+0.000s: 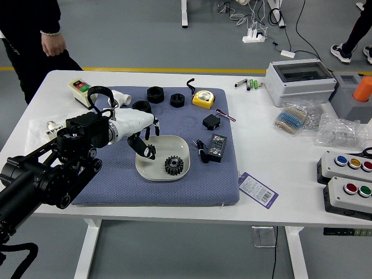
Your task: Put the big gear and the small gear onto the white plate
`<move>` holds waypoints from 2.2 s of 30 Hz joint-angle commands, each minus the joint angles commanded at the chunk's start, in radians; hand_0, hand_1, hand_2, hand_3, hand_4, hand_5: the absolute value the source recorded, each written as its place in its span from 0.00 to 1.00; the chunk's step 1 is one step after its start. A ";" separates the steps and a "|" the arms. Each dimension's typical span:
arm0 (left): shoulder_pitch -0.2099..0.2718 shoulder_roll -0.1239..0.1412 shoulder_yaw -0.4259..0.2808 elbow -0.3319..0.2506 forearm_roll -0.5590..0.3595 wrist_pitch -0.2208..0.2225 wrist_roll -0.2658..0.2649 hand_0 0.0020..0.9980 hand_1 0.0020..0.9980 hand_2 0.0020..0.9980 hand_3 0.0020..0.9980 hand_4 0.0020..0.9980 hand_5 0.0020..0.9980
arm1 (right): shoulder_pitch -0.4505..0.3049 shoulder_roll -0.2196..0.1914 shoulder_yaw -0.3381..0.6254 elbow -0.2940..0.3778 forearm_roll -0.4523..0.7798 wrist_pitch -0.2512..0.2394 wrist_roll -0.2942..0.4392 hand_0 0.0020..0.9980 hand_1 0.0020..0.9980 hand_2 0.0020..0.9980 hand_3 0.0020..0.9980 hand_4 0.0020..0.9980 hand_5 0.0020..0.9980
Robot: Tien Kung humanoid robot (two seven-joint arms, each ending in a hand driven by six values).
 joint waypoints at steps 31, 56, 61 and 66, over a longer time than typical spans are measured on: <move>0.306 -0.114 -0.399 -0.266 -0.691 0.251 0.031 0.67 0.68 0.77 0.71 0.88 0.60 | -0.015 0.002 0.015 -0.005 0.004 -0.003 0.009 0.73 0.74 0.76 0.63 0.91 0.75; 0.565 -0.129 -0.605 -0.396 -1.467 0.093 0.048 0.77 0.78 0.84 0.82 0.92 0.81 | -0.024 0.005 0.015 -0.007 0.002 -0.006 0.010 0.73 0.73 0.76 0.62 0.90 0.75; 0.588 -0.126 -0.649 -0.413 -1.426 0.080 0.035 0.78 0.77 0.84 0.82 0.93 0.82 | -0.021 0.007 0.014 -0.008 0.003 -0.006 0.010 0.73 0.73 0.76 0.62 0.90 0.74; 0.614 -0.121 -0.701 -0.437 -1.369 0.070 0.007 0.78 0.77 0.84 0.82 0.93 0.82 | -0.018 0.008 0.009 -0.010 0.001 -0.007 0.010 0.73 0.73 0.76 0.62 0.90 0.74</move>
